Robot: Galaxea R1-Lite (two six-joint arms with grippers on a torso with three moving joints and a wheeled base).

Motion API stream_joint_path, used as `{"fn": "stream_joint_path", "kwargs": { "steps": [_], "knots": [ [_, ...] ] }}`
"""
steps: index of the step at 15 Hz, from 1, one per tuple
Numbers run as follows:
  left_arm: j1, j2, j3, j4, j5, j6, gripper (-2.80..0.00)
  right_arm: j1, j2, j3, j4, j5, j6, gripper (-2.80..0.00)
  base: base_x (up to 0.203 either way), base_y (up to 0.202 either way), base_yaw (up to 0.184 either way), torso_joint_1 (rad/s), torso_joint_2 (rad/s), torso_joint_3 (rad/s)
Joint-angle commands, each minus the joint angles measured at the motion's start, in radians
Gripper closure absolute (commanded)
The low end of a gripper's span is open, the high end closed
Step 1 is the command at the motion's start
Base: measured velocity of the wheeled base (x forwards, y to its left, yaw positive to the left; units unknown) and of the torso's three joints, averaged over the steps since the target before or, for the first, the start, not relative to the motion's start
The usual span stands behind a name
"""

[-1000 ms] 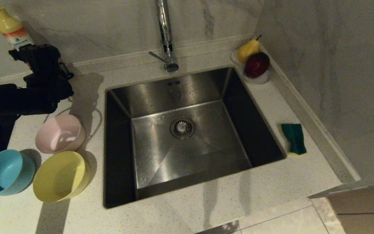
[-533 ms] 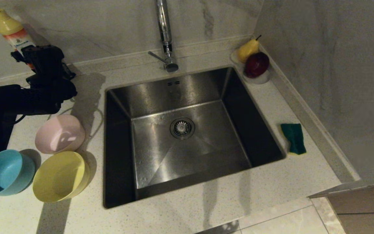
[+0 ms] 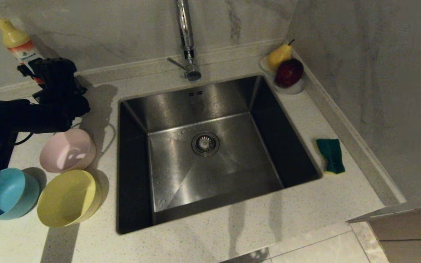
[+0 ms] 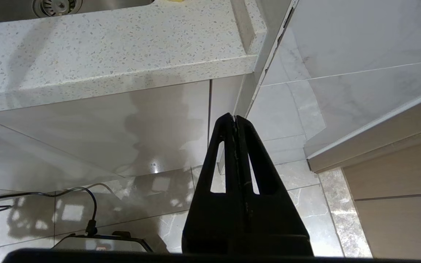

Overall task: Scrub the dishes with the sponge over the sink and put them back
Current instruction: Place the dish soap on the table

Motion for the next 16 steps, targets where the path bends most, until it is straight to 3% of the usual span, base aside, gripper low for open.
{"fn": "stream_joint_path", "kwargs": {
  "steps": [1,8,9,16],
  "knots": [
    [0.000,0.012,-0.002,-0.003,0.004,-0.002,0.00,0.000,-0.001,0.000,0.000,0.000,0.000,0.00,0.000,0.000,0.000,0.000,0.00,0.000],
    [0.000,0.007,0.013,-0.003,0.009,-0.020,0.00,0.000,-0.001,0.000,0.000,0.000,0.000,0.00,0.000,0.000,0.000,0.000,0.00,0.000],
    [0.000,0.007,0.014,-0.002,0.017,-0.029,-2.80,0.000,-0.001,0.000,0.000,0.000,0.000,0.00,0.000,0.000,0.000,0.000,0.00,0.000],
    [0.000,-0.049,0.018,0.000,0.018,-0.034,-2.80,0.000,-0.001,0.000,0.000,0.000,0.000,0.00,0.000,0.000,0.000,0.000,0.00,0.000]
  ]
}}
